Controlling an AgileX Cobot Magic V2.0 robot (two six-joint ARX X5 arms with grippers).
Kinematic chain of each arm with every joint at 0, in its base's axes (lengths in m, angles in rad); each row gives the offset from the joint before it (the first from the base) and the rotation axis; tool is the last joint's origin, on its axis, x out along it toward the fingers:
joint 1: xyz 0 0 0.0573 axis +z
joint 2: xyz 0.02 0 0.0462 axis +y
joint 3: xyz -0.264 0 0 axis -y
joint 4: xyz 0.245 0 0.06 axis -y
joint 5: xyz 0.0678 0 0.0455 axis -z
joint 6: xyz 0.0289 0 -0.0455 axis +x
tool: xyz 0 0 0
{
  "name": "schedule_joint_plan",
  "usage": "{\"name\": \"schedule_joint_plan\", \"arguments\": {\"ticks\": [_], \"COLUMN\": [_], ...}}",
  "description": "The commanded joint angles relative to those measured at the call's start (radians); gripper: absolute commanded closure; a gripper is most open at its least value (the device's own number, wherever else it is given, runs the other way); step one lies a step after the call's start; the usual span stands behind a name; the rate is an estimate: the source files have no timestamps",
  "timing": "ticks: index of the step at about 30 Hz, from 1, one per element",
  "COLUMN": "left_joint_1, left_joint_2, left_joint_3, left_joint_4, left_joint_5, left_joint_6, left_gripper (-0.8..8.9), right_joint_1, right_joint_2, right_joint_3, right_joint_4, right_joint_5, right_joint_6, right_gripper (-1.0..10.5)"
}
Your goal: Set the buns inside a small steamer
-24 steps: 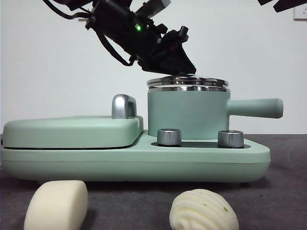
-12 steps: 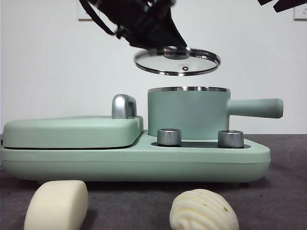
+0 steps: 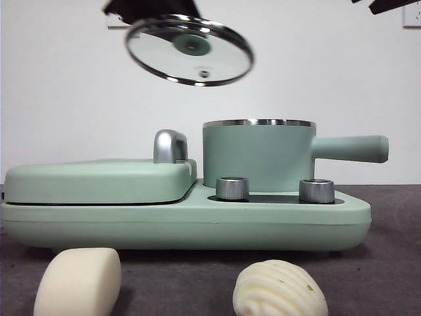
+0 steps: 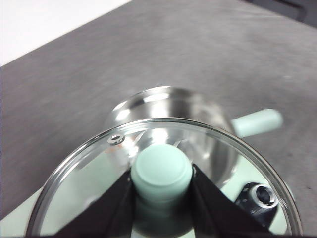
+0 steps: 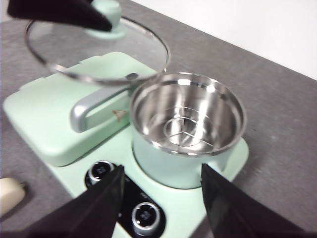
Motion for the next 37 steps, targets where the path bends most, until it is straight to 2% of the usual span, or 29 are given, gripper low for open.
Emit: {"name": "schedule_joint_plan", "arguments": {"ticks": [1,8,14,22,28,37], "left_joint_1": [0.02,0.066,0.117,0.199,0.238,0.254], "left_joint_2": [-0.018,-0.101,-0.201,-0.283,-0.293,-0.293], "left_joint_3": [0.032,-0.043,-0.124,-0.154,-0.154,-0.154], "left_joint_4": [-0.014,-0.043,-0.055,-0.117,-0.114,-0.114], "left_joint_5": [-0.01,-0.071,-0.072,-0.072,-0.072,-0.072], "left_joint_6": [-0.033,-0.031,-0.033,-0.028,-0.025,-0.024], "left_gripper": [7.98,7.98,7.98,7.98,7.98,7.98], "right_joint_1": [0.041,0.198,0.354,0.525,0.604,0.656], "right_joint_2": [0.019,0.111,0.229,0.423,0.579,0.8], "right_joint_3": [0.015,0.015,0.015,0.015,0.015,0.015], "right_joint_4": [0.005,0.011,0.027,0.139,0.243,0.391], "right_joint_5": [-0.004,0.0,0.003,0.008,0.008,0.008], "right_joint_6": [-0.002,-0.044,-0.105,-0.113,-0.113,-0.112], "right_gripper": [7.0,7.0,7.0,6.6,6.4,5.9]}}
